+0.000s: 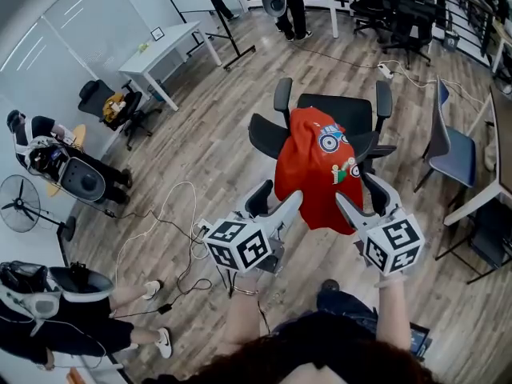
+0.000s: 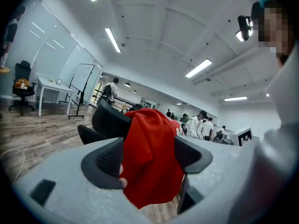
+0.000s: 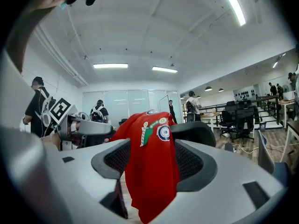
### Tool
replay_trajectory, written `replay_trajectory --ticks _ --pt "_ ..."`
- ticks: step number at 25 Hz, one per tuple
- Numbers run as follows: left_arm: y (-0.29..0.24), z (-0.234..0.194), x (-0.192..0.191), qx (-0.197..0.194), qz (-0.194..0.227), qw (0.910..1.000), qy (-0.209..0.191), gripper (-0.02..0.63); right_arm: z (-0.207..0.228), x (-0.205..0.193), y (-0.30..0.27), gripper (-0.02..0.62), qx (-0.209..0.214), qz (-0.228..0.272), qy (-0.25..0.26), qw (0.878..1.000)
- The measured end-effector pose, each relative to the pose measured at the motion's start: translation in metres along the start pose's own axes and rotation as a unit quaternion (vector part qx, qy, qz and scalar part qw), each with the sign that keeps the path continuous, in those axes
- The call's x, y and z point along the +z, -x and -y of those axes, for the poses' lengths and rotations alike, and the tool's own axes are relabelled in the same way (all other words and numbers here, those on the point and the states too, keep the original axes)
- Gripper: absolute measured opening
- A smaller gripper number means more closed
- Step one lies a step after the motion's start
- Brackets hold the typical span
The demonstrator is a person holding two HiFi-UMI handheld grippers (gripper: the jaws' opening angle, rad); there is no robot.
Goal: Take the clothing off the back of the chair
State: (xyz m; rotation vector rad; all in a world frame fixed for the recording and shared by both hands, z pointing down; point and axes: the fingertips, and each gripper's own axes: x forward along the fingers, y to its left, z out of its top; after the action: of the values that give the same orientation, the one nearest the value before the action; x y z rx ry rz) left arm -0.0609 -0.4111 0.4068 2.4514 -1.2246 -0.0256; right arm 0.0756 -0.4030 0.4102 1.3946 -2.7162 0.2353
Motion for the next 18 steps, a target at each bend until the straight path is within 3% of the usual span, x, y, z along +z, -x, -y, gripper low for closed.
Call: replay_trajectory --ticks 15,17,18 --pt "-0.050 -0.004 -0.026 -0.051 -0.058 0.9963 0.039 0.368 0.005 -0.015 -0.042 0.275 0.032 -0.022 -0.013 0.999" --pt "-0.055 -0.001 -0.026 -0.052 -0.060 0.9964 0.030 0.344 0.005 -0.015 -0.046 0.275 0.036 -0.023 -0.012 0.999" --pt "-0.057 0.001 -0.026 -0.052 -0.061 0.9965 0.025 0.287 0.006 -0.015 -0.048 0.275 0.037 -0.024 -0.012 0.999"
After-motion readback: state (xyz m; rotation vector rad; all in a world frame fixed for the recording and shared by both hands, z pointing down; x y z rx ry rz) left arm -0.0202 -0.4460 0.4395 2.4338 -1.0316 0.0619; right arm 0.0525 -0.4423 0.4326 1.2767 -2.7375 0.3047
